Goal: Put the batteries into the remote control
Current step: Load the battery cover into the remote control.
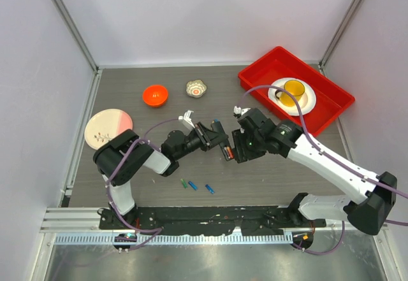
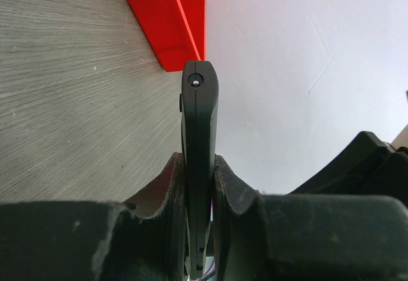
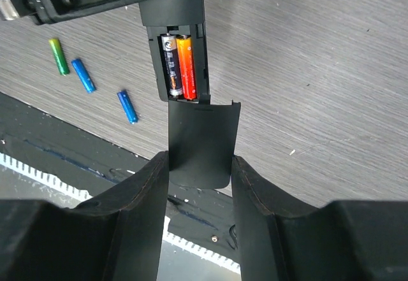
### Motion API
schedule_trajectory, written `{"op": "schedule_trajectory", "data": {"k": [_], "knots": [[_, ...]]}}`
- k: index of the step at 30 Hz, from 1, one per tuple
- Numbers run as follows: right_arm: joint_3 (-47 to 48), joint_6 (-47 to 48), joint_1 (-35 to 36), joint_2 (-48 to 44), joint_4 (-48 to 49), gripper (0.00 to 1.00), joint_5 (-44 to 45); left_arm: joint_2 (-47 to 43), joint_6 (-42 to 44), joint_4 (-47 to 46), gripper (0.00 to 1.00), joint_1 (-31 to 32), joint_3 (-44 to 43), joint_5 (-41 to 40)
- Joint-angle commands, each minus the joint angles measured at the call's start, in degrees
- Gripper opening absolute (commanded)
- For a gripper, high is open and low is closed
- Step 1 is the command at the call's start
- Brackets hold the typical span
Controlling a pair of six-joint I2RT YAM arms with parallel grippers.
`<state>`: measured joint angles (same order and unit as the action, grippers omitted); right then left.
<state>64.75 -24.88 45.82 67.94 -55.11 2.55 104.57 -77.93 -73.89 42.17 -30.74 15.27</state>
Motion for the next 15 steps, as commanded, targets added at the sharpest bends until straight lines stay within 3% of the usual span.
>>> {"op": "schedule_trajectory", "data": {"k": [1, 15], "knots": [[1.78, 1.68, 0.5, 1.93, -1.4, 0.16, -1.76, 0.02, 1.73, -14.71, 0.0, 0.8, -1.34, -2.0], [2.49, 1.68, 1.64, 7.2, 2.64, 0.16, -4.04, -0.25, 0.76, -14.71, 0.0, 2.04, -1.34, -1.47]]}}
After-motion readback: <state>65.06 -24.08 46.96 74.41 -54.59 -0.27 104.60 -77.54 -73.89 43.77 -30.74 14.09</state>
